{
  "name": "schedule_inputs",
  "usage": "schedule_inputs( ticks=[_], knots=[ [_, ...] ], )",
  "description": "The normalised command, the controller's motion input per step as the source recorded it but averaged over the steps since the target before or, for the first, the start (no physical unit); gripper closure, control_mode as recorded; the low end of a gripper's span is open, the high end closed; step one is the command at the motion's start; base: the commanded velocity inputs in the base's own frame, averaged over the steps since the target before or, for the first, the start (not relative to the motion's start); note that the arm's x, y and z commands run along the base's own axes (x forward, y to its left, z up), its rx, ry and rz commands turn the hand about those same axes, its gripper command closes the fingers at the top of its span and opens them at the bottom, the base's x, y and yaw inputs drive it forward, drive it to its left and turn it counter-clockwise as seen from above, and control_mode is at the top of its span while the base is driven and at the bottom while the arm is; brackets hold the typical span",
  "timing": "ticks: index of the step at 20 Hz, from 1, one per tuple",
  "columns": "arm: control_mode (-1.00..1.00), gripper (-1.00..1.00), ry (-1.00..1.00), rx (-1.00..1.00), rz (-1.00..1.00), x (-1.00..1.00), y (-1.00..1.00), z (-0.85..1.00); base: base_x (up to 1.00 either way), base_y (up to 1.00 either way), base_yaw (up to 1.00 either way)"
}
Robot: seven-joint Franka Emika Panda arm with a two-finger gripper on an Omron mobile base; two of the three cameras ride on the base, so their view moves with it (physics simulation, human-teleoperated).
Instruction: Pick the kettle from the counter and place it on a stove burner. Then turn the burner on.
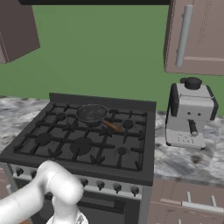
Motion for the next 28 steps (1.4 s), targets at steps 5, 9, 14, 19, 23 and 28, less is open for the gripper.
schedule_inputs(
  ticks=[5,9,14,19,23,28],
  knots=[
    [-1.0,1.0,-0.16,0.03,0.0,-0.9,-1.0,0.38,0.0,0.0,0.0],
    [-1.0,1.0,-0.01,0.05,-0.01,-0.64,-0.98,0.85,0.0,0.0,0.0],
    [-1.0,1.0,0.02,0.01,-0.05,-0.5,-0.92,0.81,0.0,0.0,0.0],
    [-1.0,1.0,0.06,0.0,-0.08,-0.39,-0.97,0.19,0.0,0.0,0.0],
    [-1.0,1.0,0.13,0.0,-0.08,-0.22,-0.9,0.0,0.0,0.0,0.0],
    [-1.0,1.0,0.04,0.0,-0.01,0.0,-0.31,0.0,0.0,0.0,0.0]
  ],
)
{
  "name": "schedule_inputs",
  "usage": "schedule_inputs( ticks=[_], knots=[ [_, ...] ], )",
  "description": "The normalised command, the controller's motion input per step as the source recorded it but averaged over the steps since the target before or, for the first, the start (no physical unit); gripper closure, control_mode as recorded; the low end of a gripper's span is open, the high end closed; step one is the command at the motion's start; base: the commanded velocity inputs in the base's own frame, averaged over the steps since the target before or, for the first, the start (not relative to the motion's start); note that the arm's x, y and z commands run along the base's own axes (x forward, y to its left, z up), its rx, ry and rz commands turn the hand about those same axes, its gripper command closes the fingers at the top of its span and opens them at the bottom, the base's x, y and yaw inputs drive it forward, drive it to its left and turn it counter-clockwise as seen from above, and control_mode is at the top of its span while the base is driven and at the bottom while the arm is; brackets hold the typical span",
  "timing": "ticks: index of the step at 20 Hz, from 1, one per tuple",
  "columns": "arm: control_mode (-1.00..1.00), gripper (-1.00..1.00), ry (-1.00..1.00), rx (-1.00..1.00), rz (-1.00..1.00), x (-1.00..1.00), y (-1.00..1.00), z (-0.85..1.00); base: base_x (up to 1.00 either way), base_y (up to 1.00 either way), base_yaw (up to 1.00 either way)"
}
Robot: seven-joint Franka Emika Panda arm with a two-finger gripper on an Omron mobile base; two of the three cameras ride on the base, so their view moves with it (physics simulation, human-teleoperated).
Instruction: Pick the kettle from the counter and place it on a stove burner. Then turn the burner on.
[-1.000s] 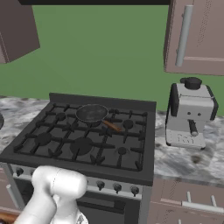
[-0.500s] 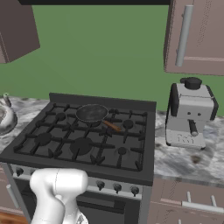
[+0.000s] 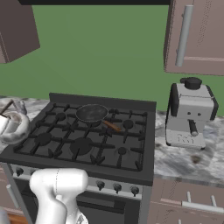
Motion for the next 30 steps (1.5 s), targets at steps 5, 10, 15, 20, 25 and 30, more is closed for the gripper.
schedule_inputs(
  ticks=[5,10,15,20,25,30],
  knots=[
    [-1.0,1.0,0.02,0.0,0.0,0.05,0.0,0.0,0.0,0.0,0.0],
    [-1.0,1.0,0.08,0.0,0.0,0.27,0.0,0.0,0.0,0.0,0.0],
    [-1.0,1.0,0.11,-0.01,0.0,0.39,0.0,0.0,0.0,0.0,0.0],
    [-1.0,1.0,0.01,-0.09,0.0,0.38,0.0,-0.13,0.0,0.0,0.0],
    [-1.0,1.0,0.0,-0.18,0.0,0.3,0.0,-0.31,0.0,0.0,0.0],
    [-1.0,1.0,0.0,-0.06,0.0,0.36,0.0,-0.25,0.0,0.0,0.0]
  ],
)
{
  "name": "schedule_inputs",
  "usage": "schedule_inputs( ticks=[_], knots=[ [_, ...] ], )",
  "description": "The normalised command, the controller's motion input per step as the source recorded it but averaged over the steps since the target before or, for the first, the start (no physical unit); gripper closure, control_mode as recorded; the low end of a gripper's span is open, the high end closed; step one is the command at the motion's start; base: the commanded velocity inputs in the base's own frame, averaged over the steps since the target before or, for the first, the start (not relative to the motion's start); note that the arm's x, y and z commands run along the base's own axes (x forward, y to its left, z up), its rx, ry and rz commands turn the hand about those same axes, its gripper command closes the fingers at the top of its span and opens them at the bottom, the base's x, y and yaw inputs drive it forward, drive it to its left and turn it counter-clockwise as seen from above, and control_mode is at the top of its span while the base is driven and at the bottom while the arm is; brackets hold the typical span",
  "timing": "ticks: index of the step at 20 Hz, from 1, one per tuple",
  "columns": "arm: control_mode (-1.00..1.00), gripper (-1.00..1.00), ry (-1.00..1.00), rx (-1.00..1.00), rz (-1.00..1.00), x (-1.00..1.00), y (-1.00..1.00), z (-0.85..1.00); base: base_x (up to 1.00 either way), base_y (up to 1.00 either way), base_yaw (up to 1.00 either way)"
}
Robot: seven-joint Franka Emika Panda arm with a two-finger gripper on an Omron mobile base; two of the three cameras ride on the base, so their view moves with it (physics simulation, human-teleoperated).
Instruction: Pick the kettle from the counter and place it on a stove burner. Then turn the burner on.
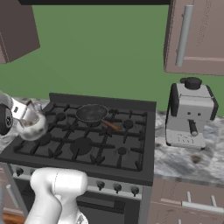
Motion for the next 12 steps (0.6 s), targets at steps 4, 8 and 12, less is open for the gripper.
schedule_inputs(
  ticks=[4,8,12],
  knots=[
    [-1.0,1.0,0.0,0.0,0.0,0.4,0.0,-0.2,0.0,0.0,0.0],
    [-1.0,1.0,0.0,0.0,0.0,0.46,0.01,-0.25,0.0,0.0,0.0],
    [-1.0,1.0,0.0,0.0,0.0,0.4,0.04,-0.21,0.0,0.0,0.0]
  ],
)
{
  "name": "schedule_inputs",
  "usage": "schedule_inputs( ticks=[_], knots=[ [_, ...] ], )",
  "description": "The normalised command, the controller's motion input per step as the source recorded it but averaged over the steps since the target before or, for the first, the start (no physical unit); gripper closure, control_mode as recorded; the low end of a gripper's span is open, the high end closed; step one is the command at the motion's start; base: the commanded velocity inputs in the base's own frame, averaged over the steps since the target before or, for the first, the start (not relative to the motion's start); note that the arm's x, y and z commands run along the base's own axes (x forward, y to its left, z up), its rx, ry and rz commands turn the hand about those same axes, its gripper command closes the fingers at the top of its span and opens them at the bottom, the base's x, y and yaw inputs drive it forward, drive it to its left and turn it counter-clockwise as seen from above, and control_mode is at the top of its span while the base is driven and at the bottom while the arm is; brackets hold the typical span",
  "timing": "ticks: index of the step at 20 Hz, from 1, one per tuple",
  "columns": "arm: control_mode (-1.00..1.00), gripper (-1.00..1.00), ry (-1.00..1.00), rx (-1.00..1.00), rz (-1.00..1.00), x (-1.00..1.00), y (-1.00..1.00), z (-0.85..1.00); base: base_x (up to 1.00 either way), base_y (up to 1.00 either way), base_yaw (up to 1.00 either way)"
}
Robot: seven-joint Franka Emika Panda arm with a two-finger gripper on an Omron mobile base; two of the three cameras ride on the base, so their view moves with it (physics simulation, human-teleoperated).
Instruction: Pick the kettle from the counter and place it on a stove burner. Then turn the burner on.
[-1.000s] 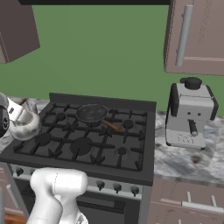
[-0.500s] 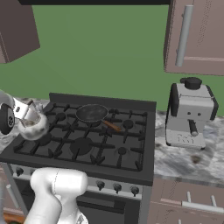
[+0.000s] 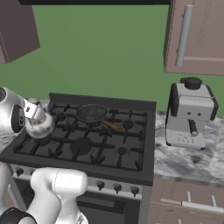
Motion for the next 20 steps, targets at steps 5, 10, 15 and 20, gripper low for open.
schedule_inputs(
  ticks=[5,10,15,20],
  knots=[
    [-1.0,1.0,0.06,0.0,0.0,0.22,0.34,-0.17,0.0,0.0,0.0],
    [-1.0,1.0,0.09,0.0,0.0,0.23,0.4,-0.28,0.0,0.0,0.0],
    [-1.0,1.0,0.05,-0.01,0.0,0.27,0.25,-0.36,0.0,0.0,0.0],
    [-1.0,1.0,0.01,0.0,0.0,0.31,0.19,-0.43,0.0,0.0,0.0]
  ],
)
